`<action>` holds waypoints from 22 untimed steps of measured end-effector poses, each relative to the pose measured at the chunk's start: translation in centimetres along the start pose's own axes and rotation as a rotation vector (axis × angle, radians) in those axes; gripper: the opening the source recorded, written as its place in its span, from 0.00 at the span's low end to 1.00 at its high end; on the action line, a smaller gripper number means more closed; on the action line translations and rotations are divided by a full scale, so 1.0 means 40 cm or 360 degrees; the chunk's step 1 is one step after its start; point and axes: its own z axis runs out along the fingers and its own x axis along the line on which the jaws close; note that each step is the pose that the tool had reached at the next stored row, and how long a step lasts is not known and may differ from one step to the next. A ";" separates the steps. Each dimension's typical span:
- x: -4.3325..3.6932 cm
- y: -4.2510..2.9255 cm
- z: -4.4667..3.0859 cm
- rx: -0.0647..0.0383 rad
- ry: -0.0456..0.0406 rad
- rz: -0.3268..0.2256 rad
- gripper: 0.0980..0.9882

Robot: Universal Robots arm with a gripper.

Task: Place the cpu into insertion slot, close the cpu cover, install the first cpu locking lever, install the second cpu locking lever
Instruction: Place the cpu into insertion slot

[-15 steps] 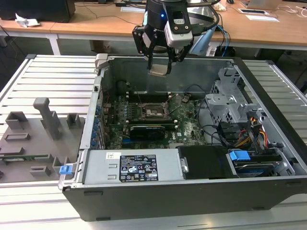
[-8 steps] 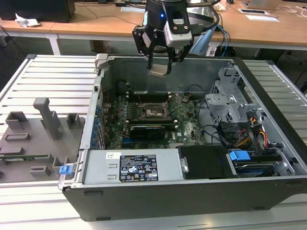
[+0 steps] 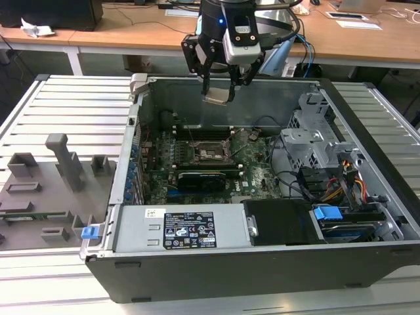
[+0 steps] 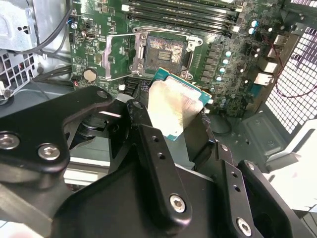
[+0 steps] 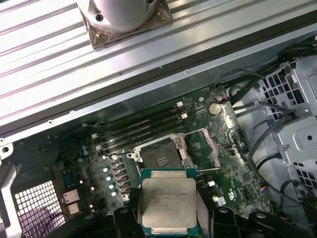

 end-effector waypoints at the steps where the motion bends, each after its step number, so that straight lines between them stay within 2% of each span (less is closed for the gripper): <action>1: 0.000 0.000 0.000 0.0000 0.0000 0.0006 0.48; 22: 0.000 0.000 0.000 -0.0002 -0.0008 0.0089 0.48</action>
